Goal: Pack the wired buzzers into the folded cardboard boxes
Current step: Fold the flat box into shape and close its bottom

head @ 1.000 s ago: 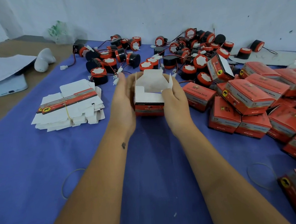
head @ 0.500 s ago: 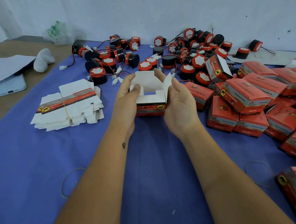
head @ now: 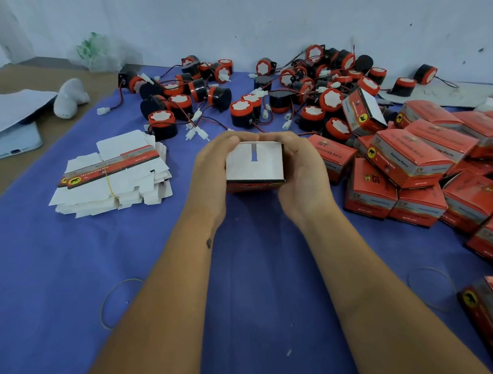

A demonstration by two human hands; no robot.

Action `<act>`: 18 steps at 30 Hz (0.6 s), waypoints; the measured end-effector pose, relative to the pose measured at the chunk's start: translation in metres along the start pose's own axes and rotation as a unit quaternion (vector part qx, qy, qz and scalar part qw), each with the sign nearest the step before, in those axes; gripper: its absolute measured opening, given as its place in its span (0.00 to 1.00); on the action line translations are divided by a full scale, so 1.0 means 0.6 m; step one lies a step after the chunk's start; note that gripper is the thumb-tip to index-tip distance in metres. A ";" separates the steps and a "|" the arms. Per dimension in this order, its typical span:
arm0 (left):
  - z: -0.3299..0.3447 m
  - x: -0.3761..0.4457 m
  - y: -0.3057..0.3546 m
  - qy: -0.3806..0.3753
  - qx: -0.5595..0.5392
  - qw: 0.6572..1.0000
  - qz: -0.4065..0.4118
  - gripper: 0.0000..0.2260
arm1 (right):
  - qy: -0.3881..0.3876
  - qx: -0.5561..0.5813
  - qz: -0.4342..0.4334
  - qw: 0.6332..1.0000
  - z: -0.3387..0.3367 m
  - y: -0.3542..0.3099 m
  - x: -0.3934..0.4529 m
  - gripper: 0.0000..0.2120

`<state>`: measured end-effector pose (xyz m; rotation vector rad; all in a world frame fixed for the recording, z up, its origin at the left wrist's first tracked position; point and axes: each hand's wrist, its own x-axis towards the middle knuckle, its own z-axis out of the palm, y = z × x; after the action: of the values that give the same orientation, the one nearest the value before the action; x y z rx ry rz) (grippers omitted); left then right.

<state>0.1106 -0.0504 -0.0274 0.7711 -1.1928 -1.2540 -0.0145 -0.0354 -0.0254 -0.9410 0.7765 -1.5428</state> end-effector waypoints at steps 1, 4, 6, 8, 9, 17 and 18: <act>0.001 -0.001 0.000 -0.001 0.017 1.000 0.008 0.13 | -0.002 -0.014 -0.007 1.000 -0.003 -0.003 0.001 0.09; 0.002 -0.003 0.003 0.004 0.035 0.999 0.011 0.13 | -0.004 -0.050 -0.020 0.999 -0.012 -0.008 0.002 0.10; 0.003 -0.003 -0.002 0.010 0.061 0.998 0.019 0.15 | -0.011 -0.096 -0.020 0.995 -0.018 -0.007 0.002 0.12; 0.004 -0.001 -0.007 0.008 0.088 0.996 0.029 0.17 | -0.028 -0.154 -0.028 0.987 -0.022 -0.006 0.002 0.14; 0.003 0.000 -0.009 0.008 0.098 0.995 0.030 0.19 | -0.030 -0.175 -0.031 0.984 -0.024 -0.006 0.003 0.16; -0.017 0.005 -0.019 -0.009 0.139 0.990 0.004 0.13 | 0.042 -0.350 -0.097 0.931 -0.023 -0.002 0.007 0.10; -0.016 0.004 -0.018 0.004 0.147 0.989 0.019 0.12 | 0.052 -0.367 -0.115 0.922 -0.021 -0.002 0.007 0.09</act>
<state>0.1166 -0.0565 -0.0398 0.9622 -1.3970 -1.0556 -0.0266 -0.0393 -0.0300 -1.5453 1.4142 -1.5229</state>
